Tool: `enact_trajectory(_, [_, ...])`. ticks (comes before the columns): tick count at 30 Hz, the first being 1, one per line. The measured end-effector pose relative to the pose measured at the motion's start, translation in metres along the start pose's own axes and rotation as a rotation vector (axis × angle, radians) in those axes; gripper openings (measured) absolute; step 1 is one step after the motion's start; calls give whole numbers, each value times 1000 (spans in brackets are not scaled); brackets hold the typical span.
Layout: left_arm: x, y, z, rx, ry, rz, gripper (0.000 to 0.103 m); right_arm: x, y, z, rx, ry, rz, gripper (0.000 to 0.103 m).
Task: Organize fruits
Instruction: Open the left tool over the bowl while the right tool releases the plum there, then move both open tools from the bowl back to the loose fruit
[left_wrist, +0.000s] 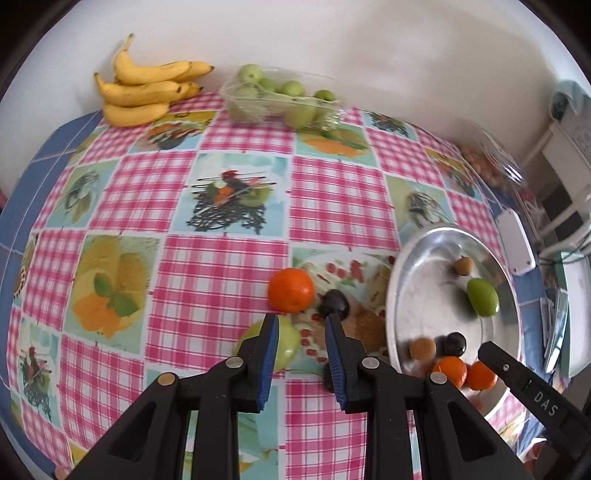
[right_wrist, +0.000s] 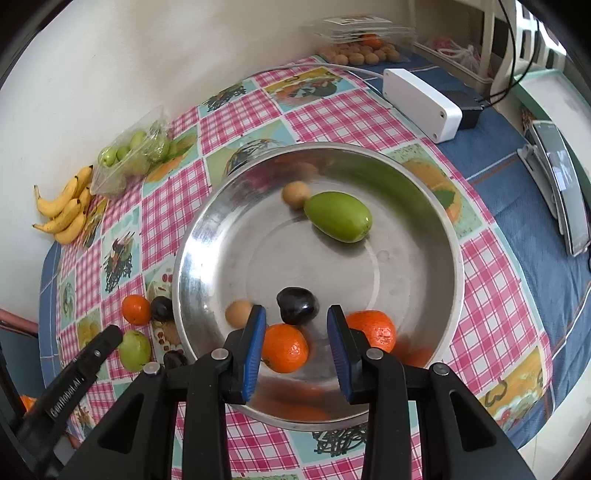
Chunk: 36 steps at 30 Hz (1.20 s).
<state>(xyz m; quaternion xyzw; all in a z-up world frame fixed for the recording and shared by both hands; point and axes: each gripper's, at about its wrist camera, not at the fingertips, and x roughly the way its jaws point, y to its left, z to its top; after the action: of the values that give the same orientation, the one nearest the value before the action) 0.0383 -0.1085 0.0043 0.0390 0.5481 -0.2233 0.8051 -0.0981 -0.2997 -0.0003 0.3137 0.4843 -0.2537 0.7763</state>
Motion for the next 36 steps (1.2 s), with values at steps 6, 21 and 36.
enact_trajectory(6, [1, 6, 0, -21, 7, 3, 29, 1, 3, 1, -16, -5, -13, 39])
enact_trajectory(21, [11, 18, 0, -35, 30, 93, 74, 13, 15, 0, -85, -8, -69, 85])
enact_trajectory(36, [20, 30, -2, -58, 22, 152, 103, 22, 20, 3, -126, -6, -91, 93])
